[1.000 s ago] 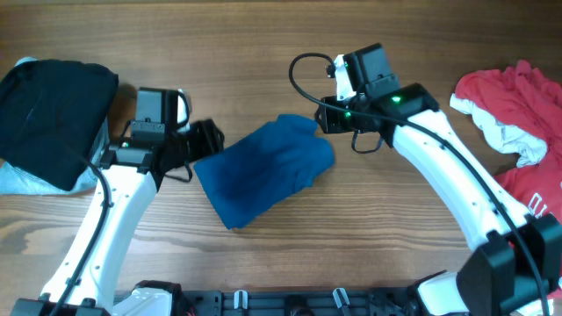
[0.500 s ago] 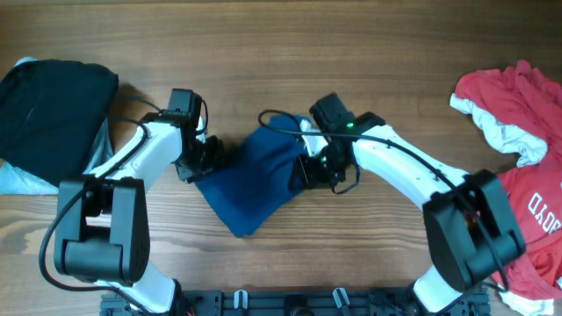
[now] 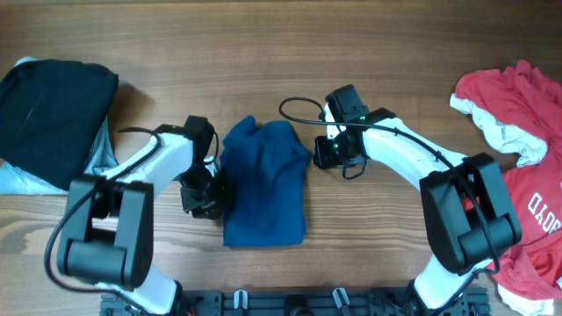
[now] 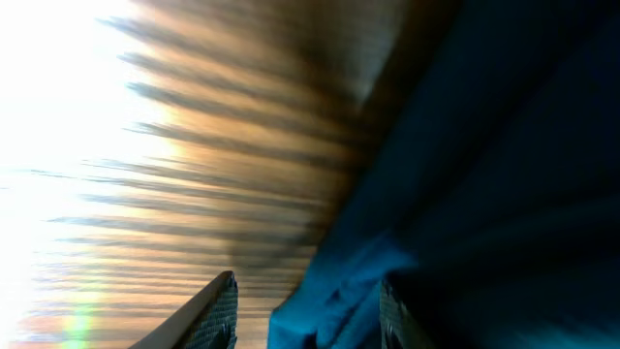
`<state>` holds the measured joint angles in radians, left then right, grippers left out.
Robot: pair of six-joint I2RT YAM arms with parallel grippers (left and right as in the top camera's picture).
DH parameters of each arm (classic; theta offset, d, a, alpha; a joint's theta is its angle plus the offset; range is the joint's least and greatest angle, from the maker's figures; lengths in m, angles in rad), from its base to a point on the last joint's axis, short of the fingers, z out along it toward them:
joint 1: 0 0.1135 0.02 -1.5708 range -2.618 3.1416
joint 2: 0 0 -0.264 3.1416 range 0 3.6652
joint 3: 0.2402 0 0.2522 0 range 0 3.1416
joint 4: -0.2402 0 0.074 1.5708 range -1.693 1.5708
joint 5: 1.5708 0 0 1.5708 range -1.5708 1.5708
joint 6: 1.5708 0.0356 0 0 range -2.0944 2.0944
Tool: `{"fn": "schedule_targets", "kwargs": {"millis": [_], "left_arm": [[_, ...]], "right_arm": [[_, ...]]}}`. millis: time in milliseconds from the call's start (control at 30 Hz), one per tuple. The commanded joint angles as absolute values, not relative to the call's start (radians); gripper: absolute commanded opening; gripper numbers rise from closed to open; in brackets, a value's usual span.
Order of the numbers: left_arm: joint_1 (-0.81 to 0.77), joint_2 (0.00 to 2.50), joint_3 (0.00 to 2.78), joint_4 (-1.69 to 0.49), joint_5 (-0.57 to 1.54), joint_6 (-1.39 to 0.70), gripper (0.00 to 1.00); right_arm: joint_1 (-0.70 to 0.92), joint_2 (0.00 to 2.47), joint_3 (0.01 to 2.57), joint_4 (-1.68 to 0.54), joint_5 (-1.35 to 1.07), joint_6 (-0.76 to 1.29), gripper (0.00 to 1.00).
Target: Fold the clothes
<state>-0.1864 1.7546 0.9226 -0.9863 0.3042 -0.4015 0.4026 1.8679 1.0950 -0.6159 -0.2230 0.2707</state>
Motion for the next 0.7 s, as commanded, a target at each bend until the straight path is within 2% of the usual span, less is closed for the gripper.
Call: {"fn": "schedule_targets", "kwargs": {"millis": [0, 67, 100, 133, 167, 267, 400, 533, 667], "left_arm": [[-0.093, 1.600, 0.949, -0.983, 0.206, -0.397, 0.55], [-0.031, 1.537, 0.955, -0.954, 0.201, -0.397, 0.70], [0.004, 1.503, 0.955, -0.920, 0.210, -0.397, 0.86], [0.033, 1.479, 0.955, -0.869, 0.240, -0.396, 0.95], [0.044, 1.473, 0.955, -0.833, 0.277, -0.375, 0.98], [0.047, 1.499, 0.954, -0.706, 0.463, -0.313, 1.00], [0.022, 1.585, 0.954, -0.651, 0.552, -0.314, 1.00], [-0.028, 1.736, 0.954, -0.564, 0.568, -0.314, 1.00], [-0.102, 1.833, 0.954, -0.491, 0.568, -0.305, 0.95]], "right_arm": [[0.402, 1.816, 1.113, -0.661, -0.174, 0.243, 0.39], [0.395, 1.769, 1.113, -0.677, -0.152, 0.243, 0.39], [0.389, 1.744, 1.113, -0.679, -0.152, 0.243, 0.40], [0.385, 1.723, 1.113, -0.678, -0.153, 0.247, 0.41], [0.385, 1.712, 1.113, -0.678, -0.153, 0.247, 0.42], [0.385, 1.707, 1.113, -0.686, -0.156, 0.284, 0.44], [0.385, 1.707, 1.113, -0.697, -0.157, 0.292, 0.44], [0.386, 1.707, 1.113, -0.708, -0.157, 0.292, 0.45], [0.386, 1.707, 1.113, -0.714, -0.157, 0.292, 0.45]]}}
